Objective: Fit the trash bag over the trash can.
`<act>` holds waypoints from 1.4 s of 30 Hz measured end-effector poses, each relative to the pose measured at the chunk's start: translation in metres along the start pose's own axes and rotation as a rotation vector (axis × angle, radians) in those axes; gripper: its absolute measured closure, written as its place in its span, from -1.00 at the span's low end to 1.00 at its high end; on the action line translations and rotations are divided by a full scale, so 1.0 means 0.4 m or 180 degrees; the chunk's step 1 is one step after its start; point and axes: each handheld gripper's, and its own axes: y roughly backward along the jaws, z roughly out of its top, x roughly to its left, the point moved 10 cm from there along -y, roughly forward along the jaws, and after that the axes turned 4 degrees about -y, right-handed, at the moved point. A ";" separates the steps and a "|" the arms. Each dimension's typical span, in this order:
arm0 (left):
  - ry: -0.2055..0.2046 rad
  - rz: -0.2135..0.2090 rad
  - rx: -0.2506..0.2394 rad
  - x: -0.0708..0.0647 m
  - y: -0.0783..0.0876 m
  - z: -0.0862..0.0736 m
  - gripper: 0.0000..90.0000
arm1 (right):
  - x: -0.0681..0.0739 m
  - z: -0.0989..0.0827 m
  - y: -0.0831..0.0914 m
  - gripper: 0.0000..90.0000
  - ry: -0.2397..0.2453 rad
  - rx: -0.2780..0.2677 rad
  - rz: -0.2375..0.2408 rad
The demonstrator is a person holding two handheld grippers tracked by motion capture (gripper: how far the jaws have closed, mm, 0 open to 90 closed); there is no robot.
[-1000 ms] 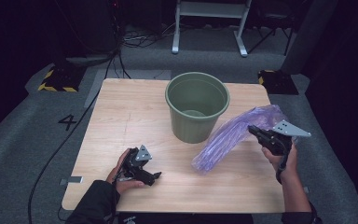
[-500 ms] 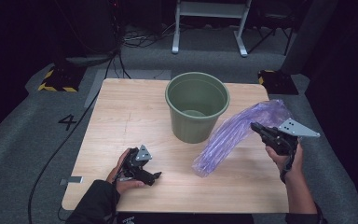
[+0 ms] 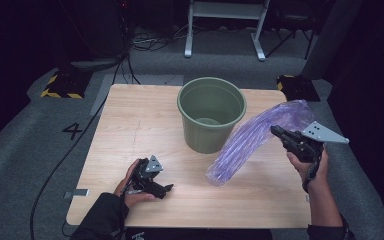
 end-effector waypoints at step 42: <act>-0.0272 -0.0064 -0.0865 -0.064 0.164 0.201 -0.64 | -0.089 0.134 -0.070 1.00 -0.0095 -0.0111 -0.0362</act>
